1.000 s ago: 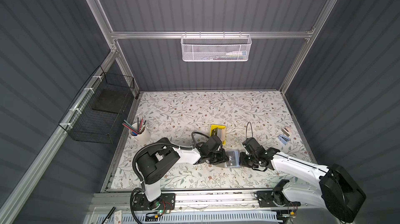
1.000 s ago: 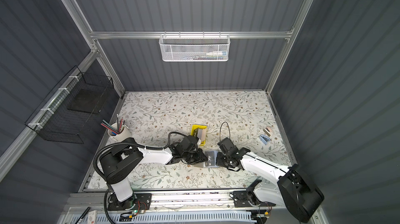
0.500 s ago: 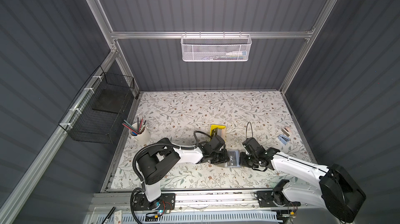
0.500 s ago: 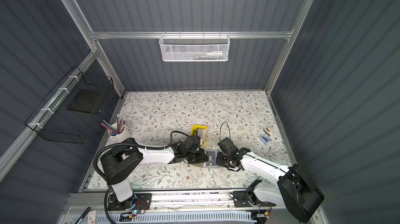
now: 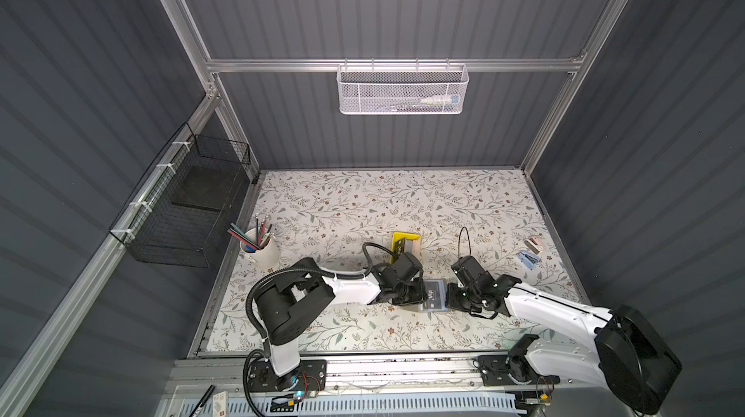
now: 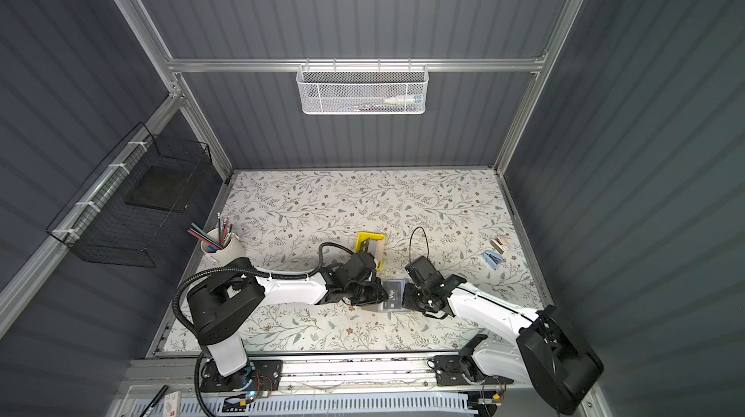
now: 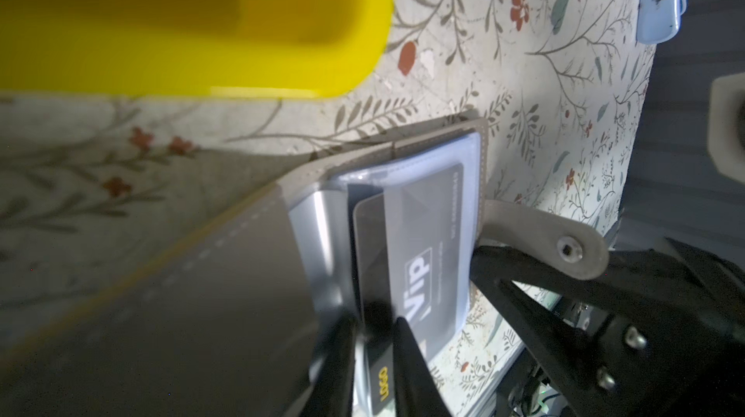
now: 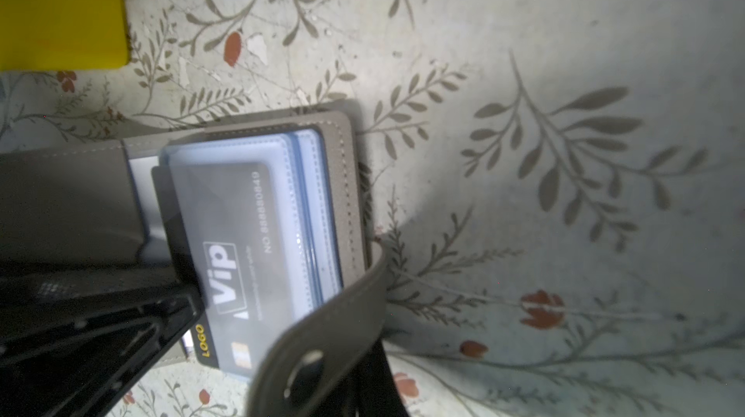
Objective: Put the credit cards into the card holder
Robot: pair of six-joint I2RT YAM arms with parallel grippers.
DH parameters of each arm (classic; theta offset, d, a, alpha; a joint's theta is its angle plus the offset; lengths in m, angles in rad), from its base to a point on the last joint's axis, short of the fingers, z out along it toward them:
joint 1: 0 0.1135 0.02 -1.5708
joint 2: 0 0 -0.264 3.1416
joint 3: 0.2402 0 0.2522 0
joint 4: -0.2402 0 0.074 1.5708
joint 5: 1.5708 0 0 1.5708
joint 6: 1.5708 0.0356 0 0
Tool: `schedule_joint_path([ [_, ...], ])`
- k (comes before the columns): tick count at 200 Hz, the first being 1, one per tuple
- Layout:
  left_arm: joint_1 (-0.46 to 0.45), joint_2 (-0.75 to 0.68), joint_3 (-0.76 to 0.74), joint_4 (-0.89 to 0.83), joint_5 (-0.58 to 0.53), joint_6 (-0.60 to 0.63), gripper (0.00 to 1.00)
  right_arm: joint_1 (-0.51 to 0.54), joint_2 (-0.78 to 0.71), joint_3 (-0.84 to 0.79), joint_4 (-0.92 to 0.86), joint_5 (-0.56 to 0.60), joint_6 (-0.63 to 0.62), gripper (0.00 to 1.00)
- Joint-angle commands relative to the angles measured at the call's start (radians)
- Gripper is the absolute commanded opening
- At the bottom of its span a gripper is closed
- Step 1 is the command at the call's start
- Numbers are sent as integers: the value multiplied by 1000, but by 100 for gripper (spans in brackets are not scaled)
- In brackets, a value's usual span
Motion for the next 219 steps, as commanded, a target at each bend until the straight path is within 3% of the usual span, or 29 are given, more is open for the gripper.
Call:
schedule_joint_path([
  [1,-12,-21,18,-68,-30,20,18,-1,22,-20,-18,9,-10,5],
  [154,-20,-2,11,84,50,3,13,-1,35,-27,-1,2,-9,5],
  [219,-21,3,17,53,43,12,13,1,29,-26,-6,4,-9,5],
])
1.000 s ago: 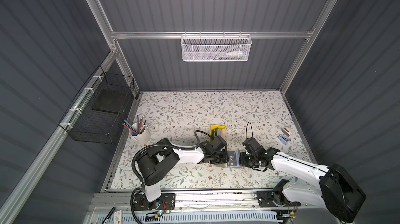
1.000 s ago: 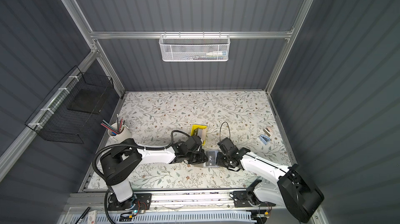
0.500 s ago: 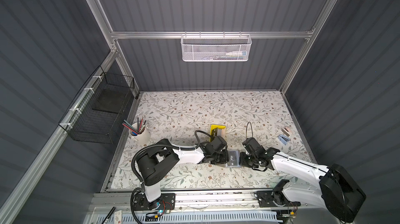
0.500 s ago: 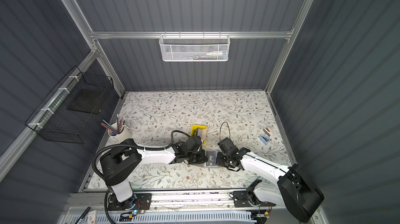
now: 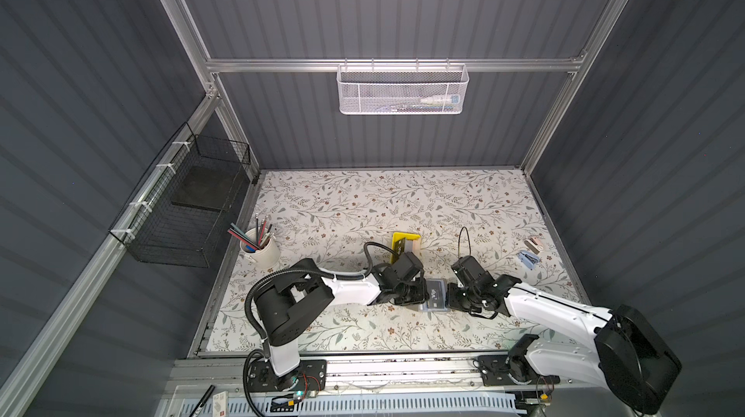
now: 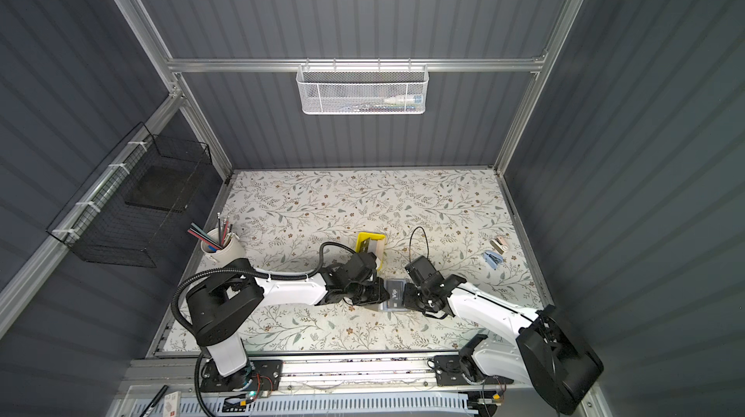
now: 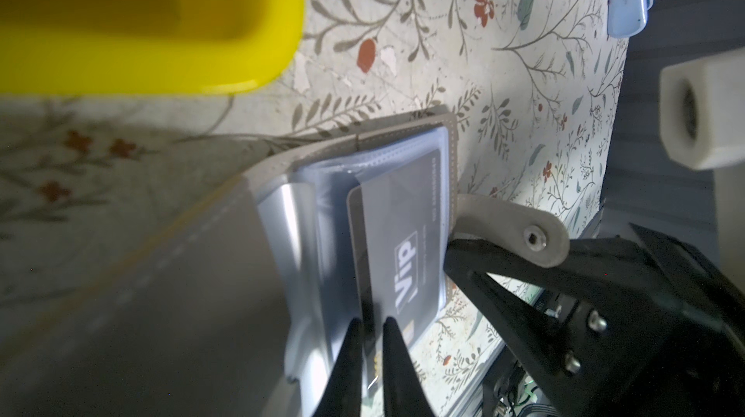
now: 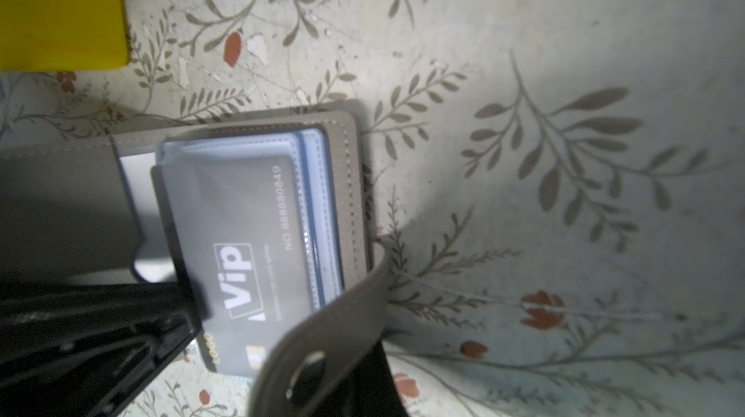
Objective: Put the credit cards into the card holder
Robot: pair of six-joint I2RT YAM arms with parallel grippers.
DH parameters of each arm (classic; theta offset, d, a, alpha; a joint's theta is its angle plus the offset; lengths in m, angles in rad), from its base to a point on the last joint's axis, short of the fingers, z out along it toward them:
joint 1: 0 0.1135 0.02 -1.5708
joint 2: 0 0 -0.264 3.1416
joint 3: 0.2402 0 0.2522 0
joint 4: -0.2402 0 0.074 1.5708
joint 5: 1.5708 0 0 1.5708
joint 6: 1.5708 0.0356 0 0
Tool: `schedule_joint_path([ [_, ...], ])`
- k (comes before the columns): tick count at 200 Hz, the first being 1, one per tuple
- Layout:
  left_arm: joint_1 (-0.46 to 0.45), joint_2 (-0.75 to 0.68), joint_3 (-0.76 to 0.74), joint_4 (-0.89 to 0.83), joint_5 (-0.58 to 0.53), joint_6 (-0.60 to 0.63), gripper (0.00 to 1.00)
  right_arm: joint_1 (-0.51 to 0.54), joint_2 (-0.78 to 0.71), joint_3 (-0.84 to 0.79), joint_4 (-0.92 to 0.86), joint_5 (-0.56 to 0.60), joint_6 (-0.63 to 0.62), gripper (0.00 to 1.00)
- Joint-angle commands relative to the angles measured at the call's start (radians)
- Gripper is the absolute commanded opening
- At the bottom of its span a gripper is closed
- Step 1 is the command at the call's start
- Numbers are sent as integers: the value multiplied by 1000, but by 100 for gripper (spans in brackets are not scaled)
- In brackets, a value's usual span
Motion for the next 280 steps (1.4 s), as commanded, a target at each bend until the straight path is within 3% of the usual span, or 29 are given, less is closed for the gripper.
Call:
schedule_joint_path([
  [1,-13,8,18,13,20,11,13,1,27,-25,-7,5,-10,5],
  [73,-13,1,29,-67,-23,33,8,0,-12,-12,-23,9,-9,5],
  [110,-13,14,30,-63,-23,34,9,-1,-67,-12,-26,6,-4,12],
  [163,-15,23,25,-69,-32,36,6,-2,-141,-12,-21,-17,0,10],
  [213,-20,33,17,-78,-46,32,3,-2,-133,-27,39,-79,16,23],
  [280,-22,34,17,-75,-46,31,3,-4,-110,-38,62,-92,23,27],
])
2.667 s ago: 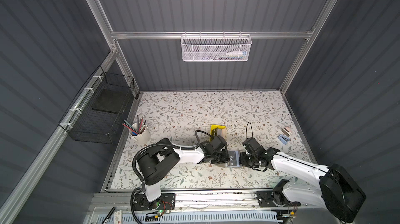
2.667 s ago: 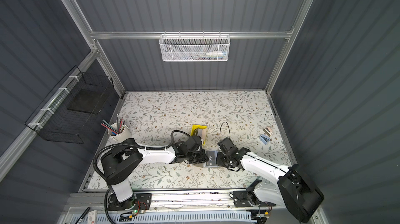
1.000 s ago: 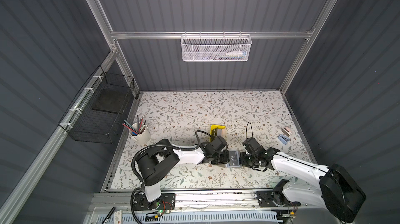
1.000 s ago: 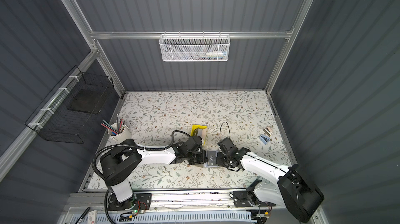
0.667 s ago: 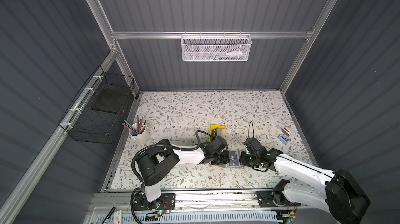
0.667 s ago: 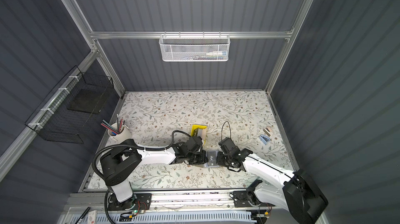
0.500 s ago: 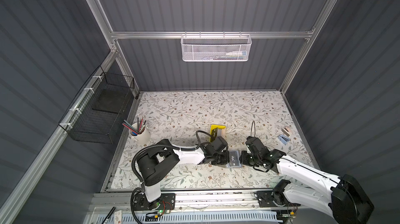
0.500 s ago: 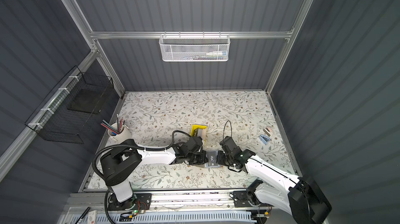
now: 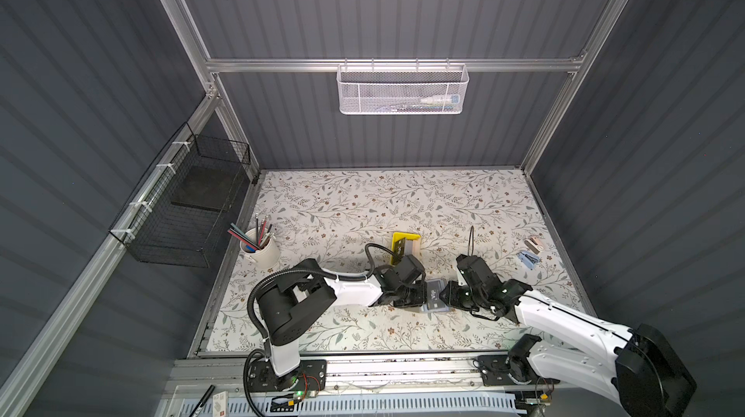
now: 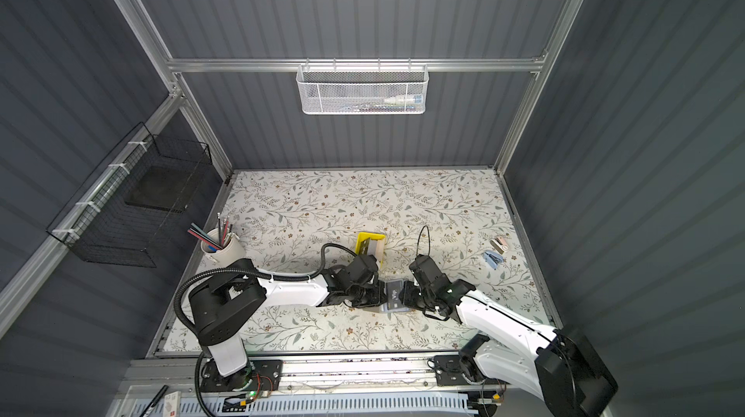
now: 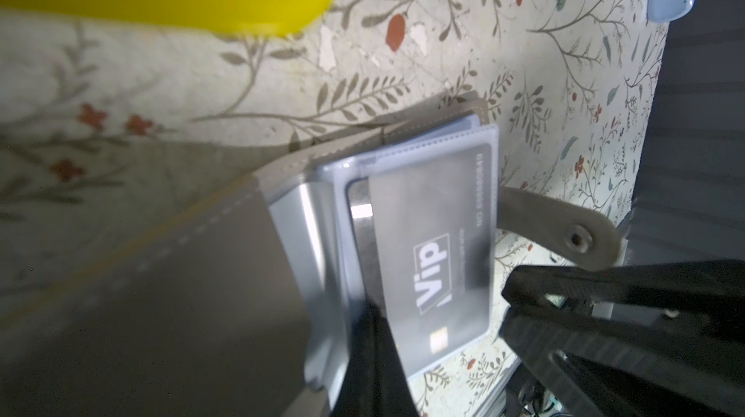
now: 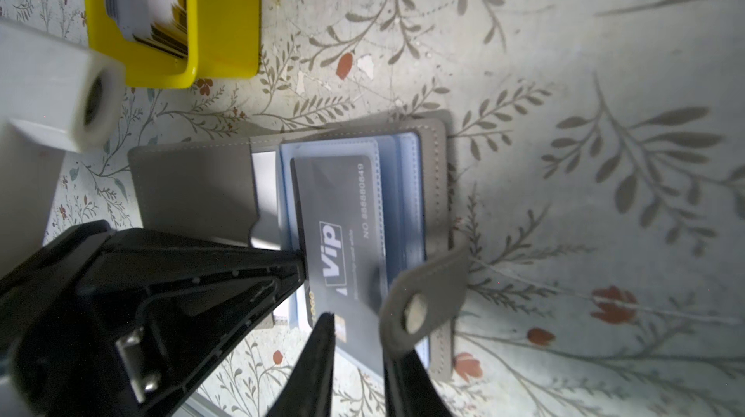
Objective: Put the credit cards into the card holder
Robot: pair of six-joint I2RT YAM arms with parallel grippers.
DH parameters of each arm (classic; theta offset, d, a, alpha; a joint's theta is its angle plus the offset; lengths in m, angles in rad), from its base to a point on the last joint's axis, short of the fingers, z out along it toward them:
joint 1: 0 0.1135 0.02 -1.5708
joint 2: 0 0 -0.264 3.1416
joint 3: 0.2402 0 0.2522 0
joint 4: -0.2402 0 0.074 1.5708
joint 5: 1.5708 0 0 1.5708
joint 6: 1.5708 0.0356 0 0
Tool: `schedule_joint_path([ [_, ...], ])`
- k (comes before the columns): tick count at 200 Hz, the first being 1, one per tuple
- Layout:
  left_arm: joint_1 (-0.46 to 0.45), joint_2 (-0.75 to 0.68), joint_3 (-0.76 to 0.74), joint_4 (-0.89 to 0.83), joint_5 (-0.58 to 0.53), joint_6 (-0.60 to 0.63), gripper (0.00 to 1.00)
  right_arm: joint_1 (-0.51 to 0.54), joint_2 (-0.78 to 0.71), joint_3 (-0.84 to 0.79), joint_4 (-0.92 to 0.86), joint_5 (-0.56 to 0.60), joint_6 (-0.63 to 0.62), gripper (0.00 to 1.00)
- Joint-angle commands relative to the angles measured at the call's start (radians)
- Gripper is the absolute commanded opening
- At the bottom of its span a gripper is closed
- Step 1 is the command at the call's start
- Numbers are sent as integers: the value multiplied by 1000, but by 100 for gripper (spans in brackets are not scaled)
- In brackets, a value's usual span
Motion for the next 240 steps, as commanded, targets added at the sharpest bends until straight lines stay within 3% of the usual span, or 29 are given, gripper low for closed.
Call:
schedule_joint_path([
  [1,-7,21,14,-40,-11,15,3,-3,15,-15,12,-7,10,28],
  [72,-7,16,6,-25,-10,12,4,-3,39,-13,30,-12,8,29],
  [117,-7,19,5,-23,-8,10,3,-3,33,-14,-6,28,7,37],
  [163,-8,16,0,1,1,3,4,-2,40,-23,58,-34,5,29],
  [240,-7,3,-20,58,22,-18,4,-3,-27,-31,91,-41,0,22],
])
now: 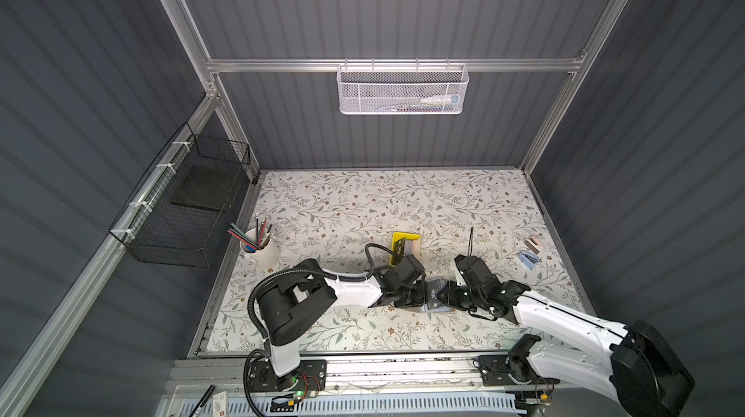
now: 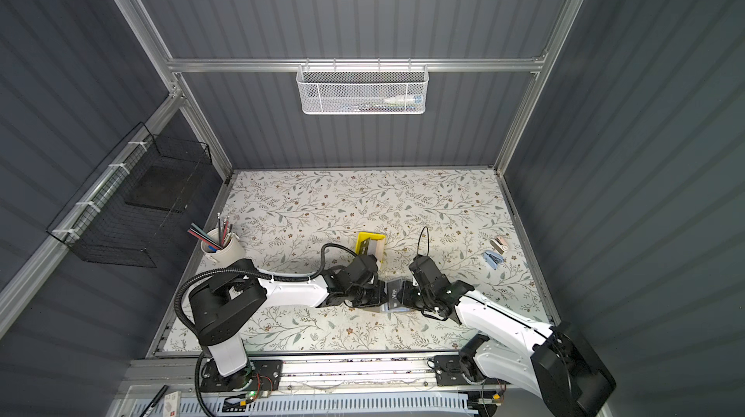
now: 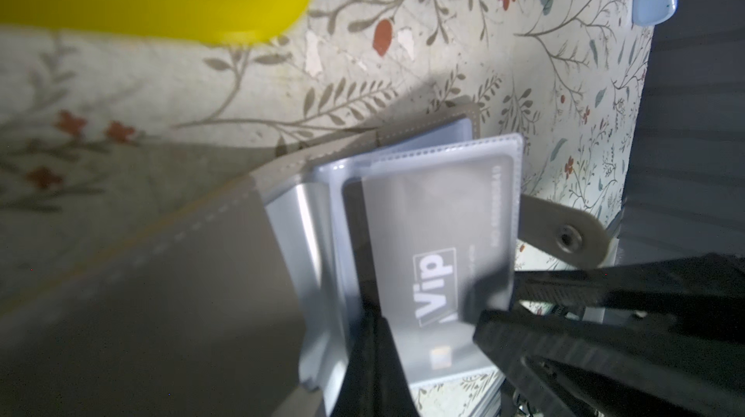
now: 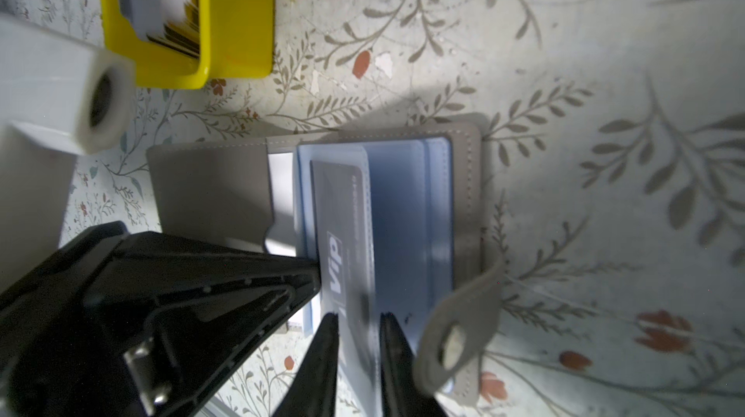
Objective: Put the credit cards into the card holder
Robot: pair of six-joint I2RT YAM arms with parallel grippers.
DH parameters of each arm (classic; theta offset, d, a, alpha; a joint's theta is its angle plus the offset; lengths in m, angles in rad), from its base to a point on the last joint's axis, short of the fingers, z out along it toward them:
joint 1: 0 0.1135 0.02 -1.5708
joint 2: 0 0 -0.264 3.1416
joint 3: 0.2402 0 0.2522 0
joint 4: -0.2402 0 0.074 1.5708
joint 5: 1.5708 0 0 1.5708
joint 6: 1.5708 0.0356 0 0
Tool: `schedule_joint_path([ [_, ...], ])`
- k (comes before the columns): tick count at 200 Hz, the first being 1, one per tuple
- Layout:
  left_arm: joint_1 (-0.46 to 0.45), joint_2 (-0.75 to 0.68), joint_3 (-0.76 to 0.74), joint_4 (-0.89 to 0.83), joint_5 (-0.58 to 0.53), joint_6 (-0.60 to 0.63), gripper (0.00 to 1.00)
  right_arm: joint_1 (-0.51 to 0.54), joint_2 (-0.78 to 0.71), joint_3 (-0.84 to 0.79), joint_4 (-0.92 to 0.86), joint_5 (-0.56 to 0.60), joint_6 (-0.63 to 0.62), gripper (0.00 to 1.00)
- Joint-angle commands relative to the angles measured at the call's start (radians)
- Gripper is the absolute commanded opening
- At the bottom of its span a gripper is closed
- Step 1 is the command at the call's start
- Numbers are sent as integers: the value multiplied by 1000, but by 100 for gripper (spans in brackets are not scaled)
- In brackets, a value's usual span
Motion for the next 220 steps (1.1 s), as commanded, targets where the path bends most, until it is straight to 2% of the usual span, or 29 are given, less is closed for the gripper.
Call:
schedule_joint_path([
  [1,-6,3,-11,18,14,-13,4,-3,-24,-7,22,-7,-12,22],
  [53,-5,-66,-36,51,-1,-30,10,7,6,31,22,-10,-20,22],
  [92,13,-132,-59,61,-6,-35,17,29,36,76,0,14,-29,26],
  [125,66,-216,-125,92,6,-35,20,48,73,115,-19,32,-33,29],
  [162,145,-365,-251,214,38,-24,21,107,111,170,-29,60,-23,31],
  [220,215,-585,-273,10,-33,82,20,225,245,283,-14,110,-4,33],
])
